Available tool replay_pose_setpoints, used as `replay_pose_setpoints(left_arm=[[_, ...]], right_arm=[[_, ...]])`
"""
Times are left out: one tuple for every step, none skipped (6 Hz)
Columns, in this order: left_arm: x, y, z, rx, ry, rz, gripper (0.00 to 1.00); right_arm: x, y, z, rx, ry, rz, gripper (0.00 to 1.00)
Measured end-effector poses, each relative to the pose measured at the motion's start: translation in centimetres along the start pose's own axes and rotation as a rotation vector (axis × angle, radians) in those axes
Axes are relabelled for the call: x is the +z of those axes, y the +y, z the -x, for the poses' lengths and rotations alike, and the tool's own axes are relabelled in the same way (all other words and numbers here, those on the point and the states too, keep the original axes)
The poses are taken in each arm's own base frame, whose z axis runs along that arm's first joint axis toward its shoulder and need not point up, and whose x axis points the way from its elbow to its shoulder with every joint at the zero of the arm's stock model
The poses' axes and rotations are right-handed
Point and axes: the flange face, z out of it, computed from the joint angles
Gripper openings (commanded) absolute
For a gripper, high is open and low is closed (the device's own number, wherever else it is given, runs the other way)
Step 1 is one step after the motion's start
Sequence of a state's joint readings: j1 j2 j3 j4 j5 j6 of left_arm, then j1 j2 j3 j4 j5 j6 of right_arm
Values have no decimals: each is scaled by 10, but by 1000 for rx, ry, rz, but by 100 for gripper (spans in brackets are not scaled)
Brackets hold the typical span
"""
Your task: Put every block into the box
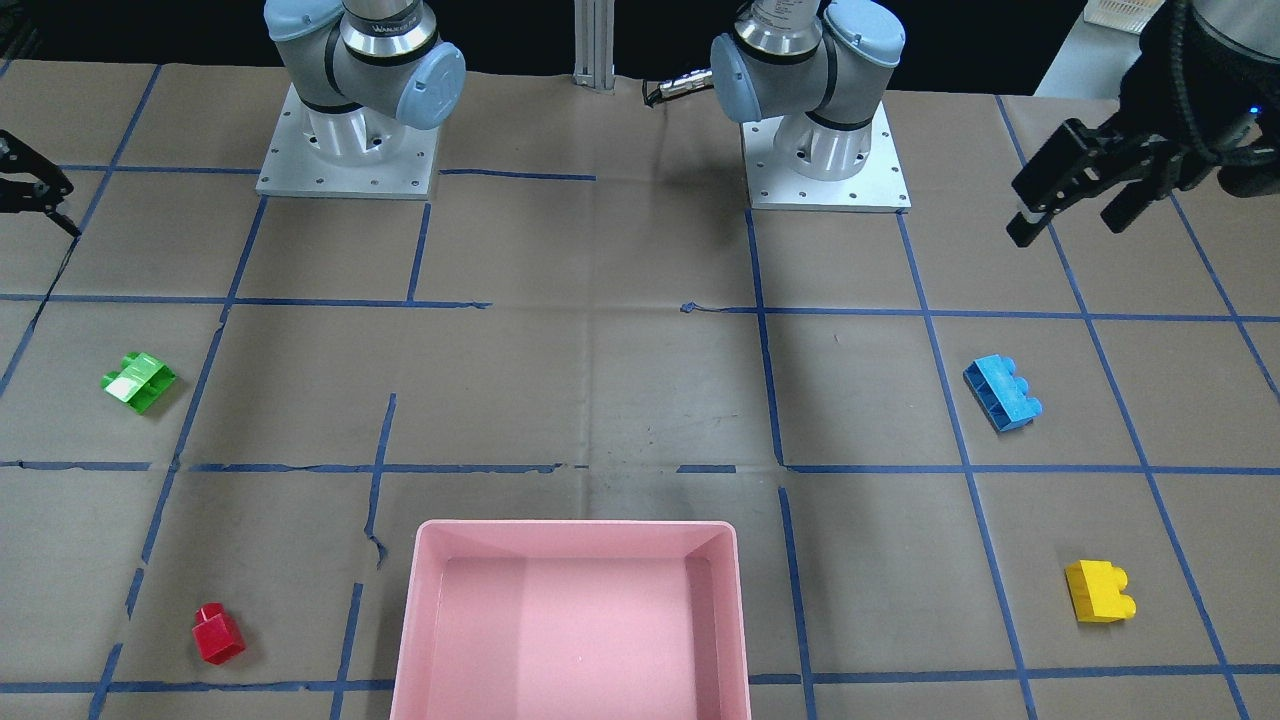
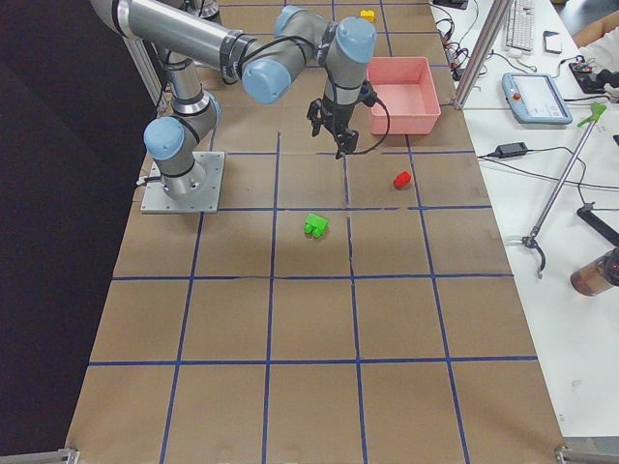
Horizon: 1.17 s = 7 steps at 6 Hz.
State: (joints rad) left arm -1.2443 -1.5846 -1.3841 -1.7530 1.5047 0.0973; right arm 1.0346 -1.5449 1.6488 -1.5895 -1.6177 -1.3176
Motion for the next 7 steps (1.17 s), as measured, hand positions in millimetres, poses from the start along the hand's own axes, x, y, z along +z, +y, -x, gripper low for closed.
replay_pose_setpoints(left_arm=[[19,-8,33,37,6,39,99],[44,-15,56,41,17,87,99],[65,-21,70,28,30,131,99],[92,-27,82,7,44,184,99],[130,-30,92,-15,63,248,99],[172,-30,105,-35,70,273,99],[212,-26,122,-58,66,257,98]], right_arm=[[23,19,-15,-29,41,-6,100],[53,26,-24,-30,78,-10,100],[85,26,-33,-26,93,-14,100],[110,25,-41,-30,81,-15,100],[126,23,-46,-42,59,-15,100],[145,22,-47,-67,24,-12,100],[167,21,-45,-96,-4,-10,100]])
